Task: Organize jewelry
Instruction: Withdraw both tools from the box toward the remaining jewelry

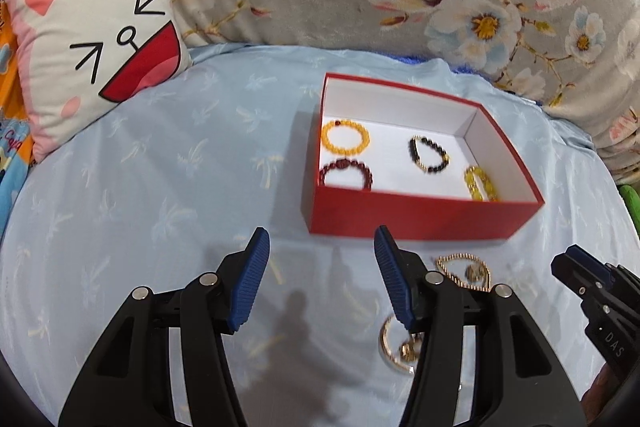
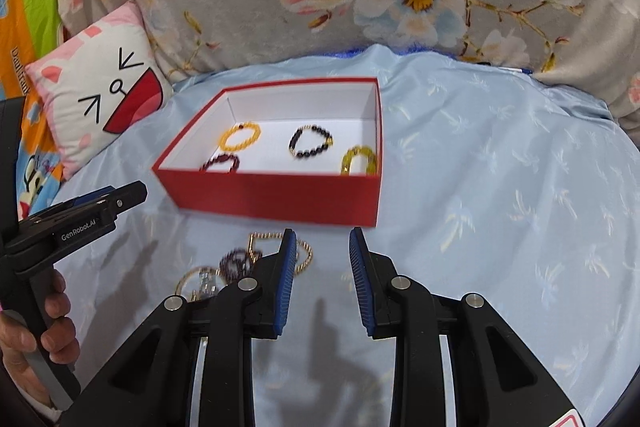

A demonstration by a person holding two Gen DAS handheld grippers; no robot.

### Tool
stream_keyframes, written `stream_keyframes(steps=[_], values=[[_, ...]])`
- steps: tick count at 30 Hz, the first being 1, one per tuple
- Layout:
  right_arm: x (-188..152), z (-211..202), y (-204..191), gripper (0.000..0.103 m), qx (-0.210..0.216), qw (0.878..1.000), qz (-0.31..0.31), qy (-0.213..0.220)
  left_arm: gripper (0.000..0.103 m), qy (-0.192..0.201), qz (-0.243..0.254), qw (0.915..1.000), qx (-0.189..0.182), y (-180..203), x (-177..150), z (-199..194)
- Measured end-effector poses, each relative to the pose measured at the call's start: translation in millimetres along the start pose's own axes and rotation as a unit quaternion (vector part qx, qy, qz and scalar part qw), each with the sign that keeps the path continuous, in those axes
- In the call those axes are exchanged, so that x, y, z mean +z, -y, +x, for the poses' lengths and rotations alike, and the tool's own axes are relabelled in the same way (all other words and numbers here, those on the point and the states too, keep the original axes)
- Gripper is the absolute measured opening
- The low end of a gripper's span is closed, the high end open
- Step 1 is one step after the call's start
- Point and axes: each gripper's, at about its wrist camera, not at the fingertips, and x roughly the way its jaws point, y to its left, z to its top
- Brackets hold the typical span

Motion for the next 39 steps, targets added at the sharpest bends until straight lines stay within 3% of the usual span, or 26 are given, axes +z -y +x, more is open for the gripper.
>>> stream_keyframes(steps=[6, 13, 28, 39], values=[[-28.5, 2.6, -8.7, 0.028, 0.019, 1.000, 0.003, -0.025, 0.052, -0.014, -0.001, 0.9999, -0.002, 1.6, -30.3, -2.9], [-36.2, 17.6, -15.2, 0.027, 0.026, 0.999, 0.003, -0.038, 0.052, -0.028, 0.005, 0.9996, 0.002, 5.2, -52.8, 6.3], [-28.6, 58.2, -22.9, 0.025, 0.005, 0.998, -0.019, -0.061, 0.052, -0.034, -0.001, 0.9994, -0.001, -1.3, -57.3, 14.5], [-12.5, 67.3, -29.9, 0.024, -0.002, 0.998, -0.038, -0.048, 0.052, -0.033, -0.008, 0.9994, -0.001, -7.7, -50.8, 17.2]])
